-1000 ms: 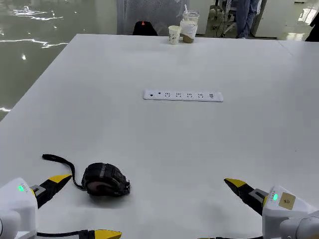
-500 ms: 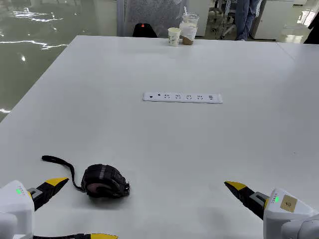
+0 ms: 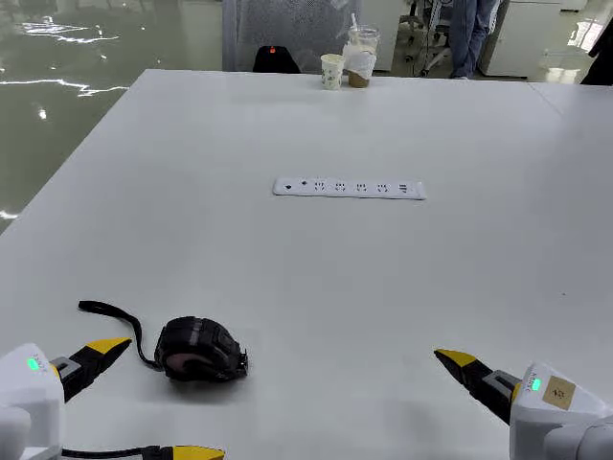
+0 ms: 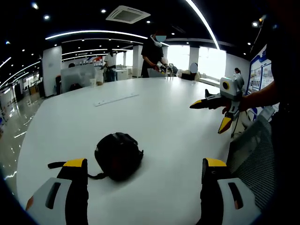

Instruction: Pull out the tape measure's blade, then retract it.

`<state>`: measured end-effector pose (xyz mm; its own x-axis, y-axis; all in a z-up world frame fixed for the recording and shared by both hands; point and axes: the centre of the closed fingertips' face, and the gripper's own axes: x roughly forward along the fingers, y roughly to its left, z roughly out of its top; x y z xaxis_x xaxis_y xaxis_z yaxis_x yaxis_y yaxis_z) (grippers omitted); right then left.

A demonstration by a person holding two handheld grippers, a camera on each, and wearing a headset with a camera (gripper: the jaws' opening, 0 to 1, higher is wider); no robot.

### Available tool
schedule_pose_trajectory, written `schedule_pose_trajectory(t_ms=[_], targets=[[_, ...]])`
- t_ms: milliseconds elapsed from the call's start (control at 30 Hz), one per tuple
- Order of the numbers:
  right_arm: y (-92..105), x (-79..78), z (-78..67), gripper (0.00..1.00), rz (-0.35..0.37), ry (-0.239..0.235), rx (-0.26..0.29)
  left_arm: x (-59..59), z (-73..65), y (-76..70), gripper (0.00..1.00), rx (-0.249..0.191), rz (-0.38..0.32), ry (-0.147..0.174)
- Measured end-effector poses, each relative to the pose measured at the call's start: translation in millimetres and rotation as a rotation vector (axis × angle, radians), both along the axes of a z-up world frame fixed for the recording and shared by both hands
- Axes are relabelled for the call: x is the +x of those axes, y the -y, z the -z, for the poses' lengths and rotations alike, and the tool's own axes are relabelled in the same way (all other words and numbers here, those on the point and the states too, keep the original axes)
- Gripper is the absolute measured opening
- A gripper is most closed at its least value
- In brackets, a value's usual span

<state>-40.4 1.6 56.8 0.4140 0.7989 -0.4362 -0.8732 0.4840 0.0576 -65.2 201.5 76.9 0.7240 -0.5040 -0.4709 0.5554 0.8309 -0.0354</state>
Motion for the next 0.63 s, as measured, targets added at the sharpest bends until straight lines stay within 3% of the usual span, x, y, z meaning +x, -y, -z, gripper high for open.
schedule_pose_trajectory(t_ms=[200,633], targets=[[1.1,0.9,-0.4,0.99,0.005,0.000,0.002,-0.4,0.3,-0.6,0.95,-0.011,-0.002,-0.005],[1.2,1.1,-0.9,0.99,0.005,-0.001,0.004,1.3,-1.7,-3.5,0.99,-0.009,-0.005,0.005]])
